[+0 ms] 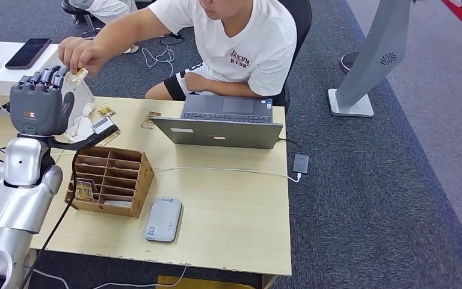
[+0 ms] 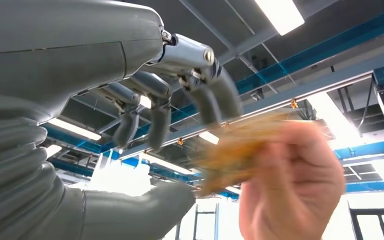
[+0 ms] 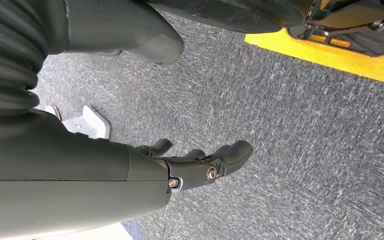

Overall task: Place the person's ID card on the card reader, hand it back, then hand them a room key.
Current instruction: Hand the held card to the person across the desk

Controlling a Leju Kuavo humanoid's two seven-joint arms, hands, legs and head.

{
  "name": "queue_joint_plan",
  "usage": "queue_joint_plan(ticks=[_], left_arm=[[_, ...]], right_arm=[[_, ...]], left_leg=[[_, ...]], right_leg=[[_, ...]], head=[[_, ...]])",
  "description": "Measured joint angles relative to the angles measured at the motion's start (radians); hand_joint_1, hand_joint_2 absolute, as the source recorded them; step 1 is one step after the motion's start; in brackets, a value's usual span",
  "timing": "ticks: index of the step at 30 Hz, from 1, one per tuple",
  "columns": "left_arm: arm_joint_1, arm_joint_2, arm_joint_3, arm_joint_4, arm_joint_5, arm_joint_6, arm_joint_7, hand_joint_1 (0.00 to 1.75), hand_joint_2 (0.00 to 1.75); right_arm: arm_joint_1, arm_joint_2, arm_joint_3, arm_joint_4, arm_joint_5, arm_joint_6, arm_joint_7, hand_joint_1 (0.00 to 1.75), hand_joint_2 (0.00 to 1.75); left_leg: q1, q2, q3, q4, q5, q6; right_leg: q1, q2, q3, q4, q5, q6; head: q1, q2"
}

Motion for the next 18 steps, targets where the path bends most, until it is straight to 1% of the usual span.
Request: queue_joint_plan(ticks=[3,8,12,14,18], left_arm=[[0.025,-0.001,0.0,-0.007,0.012,0.018,-0.021,0.0,1.75],[0.096,-0.008,0.0,-0.069,0.037,0.042,-0.044,0.0,1.75],[0.118,-0.009,0.0,-0.094,0.046,0.043,-0.048,0.0,1.75],[0.131,-0.009,0.0,-0.112,0.072,0.048,-0.065,0.0,1.75],[0.2,-0.009,0.006,-0.205,0.14,0.074,-0.1,0.0,1.75]], right_arm=[[0.002,0.0,0.0,0.0,-0.013,-0.002,-0.012,0.0,1.75],[0.005,0.0,0.0,0.0,-0.021,-0.004,-0.021,0.0,1.75],[0.005,0.0,0.0,0.0,-0.029,-0.004,-0.021,0.0,1.75],[0.006,0.0,0.0,0.0,-0.033,-0.004,-0.02,0.0,1.75],[0.01,0.0,-0.002,0.0,-0.049,-0.006,-0.022,0.0,1.75]], left_leg=[[0.0,0.0,0.0,0.0,0.0,0.0],[0.0,0.001,-0.001,0.0,0.0,0.0],[0.0,0.001,-0.001,0.0,0.0,0.0],[0.001,0.001,-0.001,0.0,0.0,0.0],[0.001,0.002,-0.001,0.0,-0.001,-0.001]], right_leg=[[0.0,0.0,0.0,0.0,0.0,0.0],[0.0,0.001,-0.001,0.0,0.0,0.0],[0.0,0.001,-0.001,0.0,0.0,0.0],[0.001,0.001,-0.001,0.0,0.0,0.0],[0.001,0.002,-0.001,0.0,0.0,0.0]], head=[[0.0,0.0],[0.0,0.0],[0.0,0.0],[0.0,0.0],[0.0,0.0]])
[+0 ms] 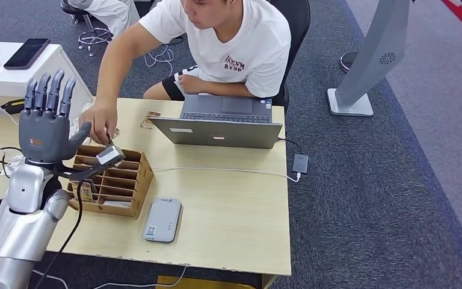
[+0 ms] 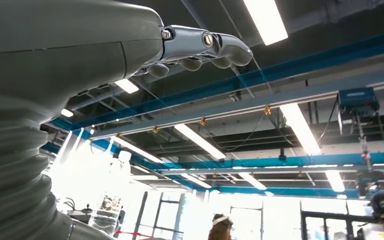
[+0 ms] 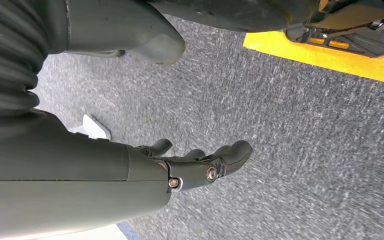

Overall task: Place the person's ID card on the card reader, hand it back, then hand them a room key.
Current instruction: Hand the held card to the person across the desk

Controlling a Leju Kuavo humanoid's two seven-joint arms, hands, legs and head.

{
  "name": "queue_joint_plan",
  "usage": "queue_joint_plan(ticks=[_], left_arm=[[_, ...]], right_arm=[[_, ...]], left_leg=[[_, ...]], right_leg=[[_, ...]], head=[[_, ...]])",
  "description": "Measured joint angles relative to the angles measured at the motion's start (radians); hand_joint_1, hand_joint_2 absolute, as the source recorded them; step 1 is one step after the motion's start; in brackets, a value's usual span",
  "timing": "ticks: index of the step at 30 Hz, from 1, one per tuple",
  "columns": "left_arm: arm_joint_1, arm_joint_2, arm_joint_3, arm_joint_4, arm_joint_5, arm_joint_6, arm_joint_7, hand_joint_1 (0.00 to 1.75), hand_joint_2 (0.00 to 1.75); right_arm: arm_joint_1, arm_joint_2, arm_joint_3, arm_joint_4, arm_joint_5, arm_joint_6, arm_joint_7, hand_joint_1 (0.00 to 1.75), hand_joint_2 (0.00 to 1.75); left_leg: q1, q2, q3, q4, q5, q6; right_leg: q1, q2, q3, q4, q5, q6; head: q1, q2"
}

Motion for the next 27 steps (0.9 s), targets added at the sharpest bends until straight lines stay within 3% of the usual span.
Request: queue_joint_plan(ticks=[3,5,9,11,13,15,17,19,23,27], left_arm=[[0.093,0.003,0.026,-0.113,0.053,0.038,-0.037,0.0,1.75],[0.178,0.004,0.066,-0.206,0.135,0.051,-0.105,0.0,1.75],[0.376,-0.008,0.198,-0.398,0.446,0.048,-0.302,0.0,1.75],[0.46,-0.02,0.271,-0.479,0.646,-0.003,-0.39,0.0,1.75],[0.536,-0.044,0.352,-0.548,0.869,-0.144,-0.476,0.0,1.75],[0.594,-0.088,0.458,-0.601,1.057,-0.356,-0.544,0.0,1.75],[0.624,-0.142,0.578,-0.638,1.128,-0.526,-0.584,0.0,1.75],[0.636,-0.192,0.68,-0.665,1.135,-0.614,-0.595,0.0,1.75],[0.622,-0.28,0.862,-0.685,1.307,-0.828,-0.517,0.0,1.75],[0.524,-0.373,1.151,-0.636,1.491,-1.094,-0.385,0.0,1.75]], right_arm=[[0.005,0.0,-0.009,0.0,-0.02,-0.002,-0.011,0.0,1.75],[0.01,0.0,-0.017,0.0,-0.032,-0.008,-0.018,0.0,1.75],[0.02,0.0,-0.033,0.0,-0.062,-0.028,-0.038,0.0,1.75],[0.025,0.001,-0.045,0.0,-0.08,-0.039,-0.052,0.0,1.75],[0.028,0.004,-0.059,0.0,-0.101,-0.05,-0.069,0.0,1.75],[0.031,0.006,-0.073,0.0,-0.118,-0.058,-0.084,0.0,1.75],[0.034,0.009,-0.085,0.0,-0.124,-0.062,-0.091,0.0,1.75],[0.035,0.01,-0.093,0.0,-0.127,-0.063,-0.093,0.0,1.75],[0.036,0.013,-0.106,0.0,-0.146,-0.073,-0.101,0.0,1.75],[0.04,0.019,-0.119,0.0,-0.163,-0.085,-0.109,0.0,1.75]], left_leg=[[0.0,0.001,0.0,0.0,-0.001,-0.001],[0.0,0.002,0.0,0.0,-0.003,-0.002],[0.0,0.005,0.001,0.0,-0.006,-0.002],[0.0,0.005,0.0,0.0,-0.007,-0.002],[0.001,0.004,0.0,0.0,-0.007,-0.002],[0.001,0.004,0.001,-0.001,-0.008,-0.003],[0.001,0.003,0.001,-0.001,-0.008,-0.003],[0.001,0.003,0.001,-0.001,-0.008,-0.003],[0.001,0.002,0.001,-0.001,-0.008,-0.003],[0.002,0.002,0.002,-0.001,-0.008,-0.003]], right_leg=[[0.0,0.001,0.0,0.0,-0.001,0.0],[0.0,0.002,0.0,0.0,-0.002,-0.001],[0.0,0.005,-0.001,0.0,-0.004,-0.002],[0.0,0.004,-0.001,0.0,-0.006,-0.001],[0.001,0.003,0.0,0.001,-0.008,-0.001],[0.001,0.003,0.0,0.001,-0.008,-0.002],[0.001,0.002,0.0,0.001,-0.008,-0.001],[0.001,0.002,0.0,0.001,-0.008,-0.001],[0.001,0.001,0.002,0.001,-0.008,-0.002],[0.002,0.001,0.002,0.001,-0.008,-0.002]], head=[[0.0,0.0],[0.0,0.0],[0.0,0.0],[0.0,0.0],[0.0,0.0],[0.0,0.0],[0.0,0.0],[0.0,0.0],[0.0,0.0],[0.0,0.0]])
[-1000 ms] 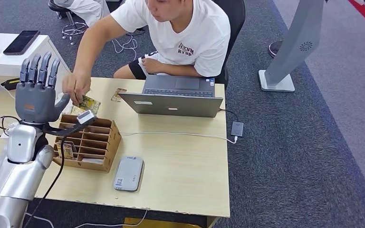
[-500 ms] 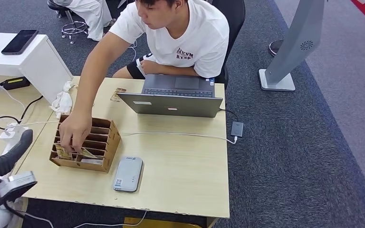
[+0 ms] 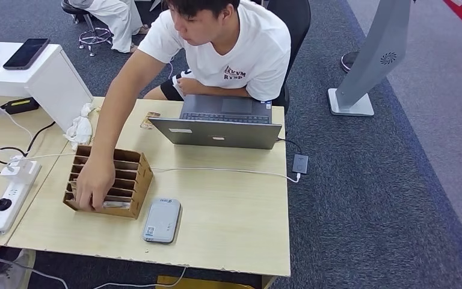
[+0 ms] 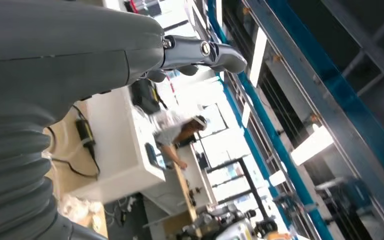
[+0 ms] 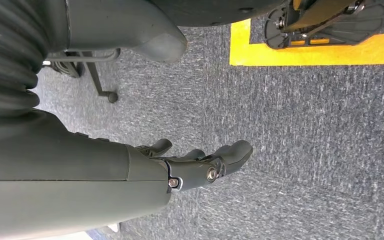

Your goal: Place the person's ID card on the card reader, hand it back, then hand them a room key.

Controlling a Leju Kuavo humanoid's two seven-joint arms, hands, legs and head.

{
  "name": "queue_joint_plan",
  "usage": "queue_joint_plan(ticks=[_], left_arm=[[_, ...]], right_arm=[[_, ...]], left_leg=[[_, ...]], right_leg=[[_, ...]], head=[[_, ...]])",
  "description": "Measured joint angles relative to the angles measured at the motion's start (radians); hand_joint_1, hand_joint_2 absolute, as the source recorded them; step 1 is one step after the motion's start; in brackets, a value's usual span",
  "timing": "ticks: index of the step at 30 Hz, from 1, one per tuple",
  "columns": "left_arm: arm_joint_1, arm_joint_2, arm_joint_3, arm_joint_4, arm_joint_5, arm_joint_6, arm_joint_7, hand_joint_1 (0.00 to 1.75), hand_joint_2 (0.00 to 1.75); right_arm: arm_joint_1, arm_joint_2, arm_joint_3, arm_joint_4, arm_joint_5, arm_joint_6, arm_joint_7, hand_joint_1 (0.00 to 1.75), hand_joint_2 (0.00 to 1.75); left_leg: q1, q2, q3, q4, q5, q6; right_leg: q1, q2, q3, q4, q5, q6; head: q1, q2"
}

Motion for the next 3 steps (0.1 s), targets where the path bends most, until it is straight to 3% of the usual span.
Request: queue_joint_plan(ticks=[3], left_arm=[[-0.064,-0.05,0.159,0.072,0.078,-0.063,0.108,0.0,1.75]], right_arm=[[0.001,0.004,-0.005,0.0,-0.007,-0.007,-0.001,0.0,1.75]], left_leg=[[0.0,0.0,0.0,0.0,0.0,0.0]], right_leg=[[0.0,0.0,0.0,0.0,0.0,0.0]], head=[[0.0,0.0]])
